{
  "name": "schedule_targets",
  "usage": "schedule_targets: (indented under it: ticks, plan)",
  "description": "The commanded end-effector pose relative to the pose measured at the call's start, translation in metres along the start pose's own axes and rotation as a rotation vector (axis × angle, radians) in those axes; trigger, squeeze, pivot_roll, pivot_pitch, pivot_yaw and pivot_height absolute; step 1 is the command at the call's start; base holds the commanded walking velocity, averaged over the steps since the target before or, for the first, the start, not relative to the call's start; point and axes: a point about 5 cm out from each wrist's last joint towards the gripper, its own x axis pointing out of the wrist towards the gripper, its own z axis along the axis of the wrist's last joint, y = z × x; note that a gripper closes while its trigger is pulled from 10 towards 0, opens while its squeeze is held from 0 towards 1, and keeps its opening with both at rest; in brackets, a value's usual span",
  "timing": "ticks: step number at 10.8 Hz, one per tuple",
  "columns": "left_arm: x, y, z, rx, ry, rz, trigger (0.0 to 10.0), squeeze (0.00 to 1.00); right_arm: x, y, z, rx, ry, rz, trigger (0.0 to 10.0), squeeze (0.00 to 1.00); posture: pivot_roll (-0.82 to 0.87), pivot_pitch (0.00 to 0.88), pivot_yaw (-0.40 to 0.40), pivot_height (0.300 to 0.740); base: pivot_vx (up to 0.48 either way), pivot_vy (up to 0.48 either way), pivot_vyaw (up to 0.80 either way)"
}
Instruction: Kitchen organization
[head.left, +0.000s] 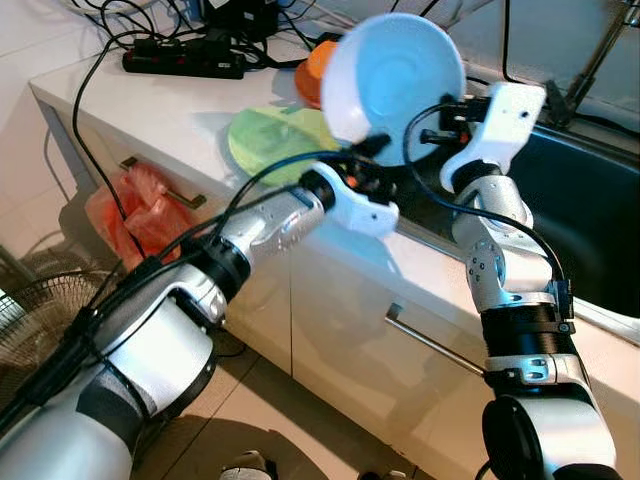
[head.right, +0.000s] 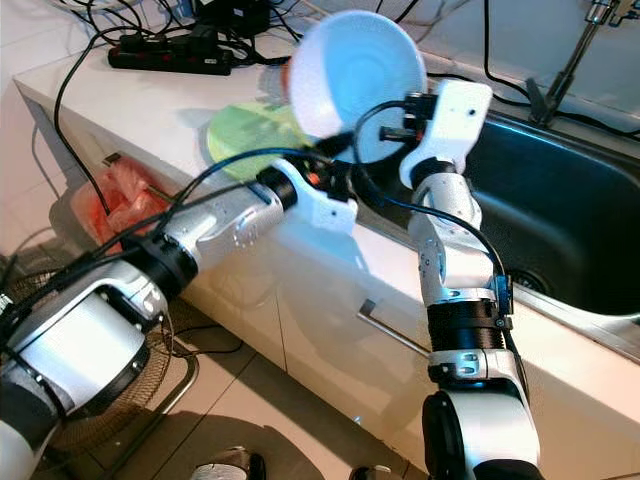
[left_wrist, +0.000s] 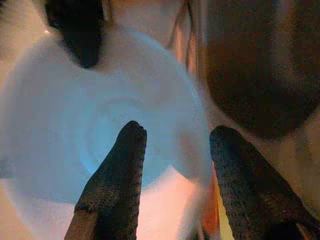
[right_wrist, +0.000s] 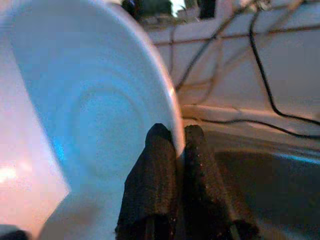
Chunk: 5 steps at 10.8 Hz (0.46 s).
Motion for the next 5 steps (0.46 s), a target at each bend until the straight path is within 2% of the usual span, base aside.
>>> schedule_targets:
  ticks: [1,4,5]
  plan:
    - [0.004,0.014,0.011,-0.038,-0.061,0.061,10.0,0.00,0.000,-0.007,-0.006,-0.002,0.033,-0.055,0.0,0.00,0.04,0.021,-0.010,0.740,0.000,0.000,0.00]
    - [-0.003,0.010,0.014,-0.113,-0.098,0.072,10.0,0.00,0.002,-0.020,-0.004,0.027,0.014,-0.176,0.0,0.00,0.04,0.022,-0.013,0.740,0.000,0.000,0.00]
    - [-0.006,0.013,0.014,-0.167,-0.097,0.092,10.0,0.00,0.002,-0.026,-0.003,0.025,0.005,-0.218,0.0,0.00,0.04,0.022,-0.013,0.740,0.000,0.000,0.00]
